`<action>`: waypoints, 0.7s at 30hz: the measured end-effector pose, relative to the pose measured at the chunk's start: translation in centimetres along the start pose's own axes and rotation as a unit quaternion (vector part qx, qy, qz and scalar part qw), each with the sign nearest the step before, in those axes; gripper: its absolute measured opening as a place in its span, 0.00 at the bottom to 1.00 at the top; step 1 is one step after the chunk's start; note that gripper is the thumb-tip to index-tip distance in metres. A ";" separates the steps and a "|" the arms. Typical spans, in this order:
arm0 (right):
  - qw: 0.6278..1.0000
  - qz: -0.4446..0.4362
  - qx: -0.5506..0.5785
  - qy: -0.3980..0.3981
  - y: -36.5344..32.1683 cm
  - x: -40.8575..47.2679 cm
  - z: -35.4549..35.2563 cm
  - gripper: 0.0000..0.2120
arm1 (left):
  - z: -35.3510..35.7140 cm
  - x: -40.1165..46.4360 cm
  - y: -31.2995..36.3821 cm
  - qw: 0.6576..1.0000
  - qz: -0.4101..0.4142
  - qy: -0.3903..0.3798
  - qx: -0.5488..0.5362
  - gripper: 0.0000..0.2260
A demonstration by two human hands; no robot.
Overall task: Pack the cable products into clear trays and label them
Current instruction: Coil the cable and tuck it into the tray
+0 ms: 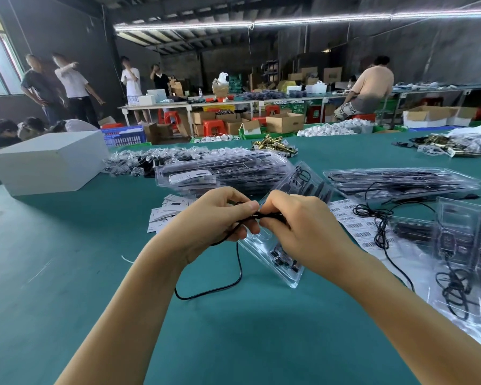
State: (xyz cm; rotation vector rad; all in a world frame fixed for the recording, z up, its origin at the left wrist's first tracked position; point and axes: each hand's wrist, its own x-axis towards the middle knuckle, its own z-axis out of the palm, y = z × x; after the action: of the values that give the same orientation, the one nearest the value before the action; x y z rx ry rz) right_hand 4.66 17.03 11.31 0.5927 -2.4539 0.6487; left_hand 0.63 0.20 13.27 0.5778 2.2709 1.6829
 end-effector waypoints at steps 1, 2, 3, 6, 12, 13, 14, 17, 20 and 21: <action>1.000 0.006 -0.001 0.006 0.2 0.0 0.0 0.03 | -0.2 -0.1 0.1 0.999 0.003 0.005 0.036 0.09; 1.000 0.017 -0.001 0.014 0.5 0.0 0.0 0.03 | -0.5 -0.2 0.2 0.996 0.013 0.007 0.089 0.09; 0.999 0.032 0.004 0.021 0.7 0.0 -0.1 0.03 | -0.9 -0.3 0.2 0.989 0.030 0.004 0.147 0.09; 0.995 0.084 0.052 0.028 1.2 0.0 -0.2 0.02 | -2.0 -0.6 0.4 0.960 0.073 0.010 0.269 0.08; 0.983 0.143 0.116 0.004 1.3 0.3 -0.4 0.04 | -3.0 -1.2 0.6 0.952 0.082 -0.012 0.295 0.08; 0.980 0.153 0.131 -0.010 1.3 0.3 -0.4 0.04 | -3.3 -1.2 0.4 0.954 0.081 -0.010 0.290 0.08; 0.974 0.164 0.154 -0.026 1.3 0.3 -0.6 0.04 | -3.5 -1.1 0.2 0.958 0.081 -0.002 0.276 0.08; 0.933 0.205 0.290 -0.060 1.1 0.4 -1.1 0.03 | -3.3 -0.7 -0.3 0.978 0.097 0.057 0.174 0.09; 0.872 0.265 0.405 -0.068 1.2 0.6 -1.8 0.03 | -2.0 0.0 -0.4 0.990 0.091 0.106 0.011 0.08; 0.845 0.285 0.449 -0.066 1.3 0.7 -1.9 0.03 | -1.4 0.2 -0.4 0.989 0.082 0.114 -0.047 0.09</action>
State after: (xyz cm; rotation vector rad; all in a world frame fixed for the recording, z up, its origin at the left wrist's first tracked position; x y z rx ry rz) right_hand 4.18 18.89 12.72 0.1935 -2.3272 2.1125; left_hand -0.22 -0.98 13.27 0.5936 2.3350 2.0180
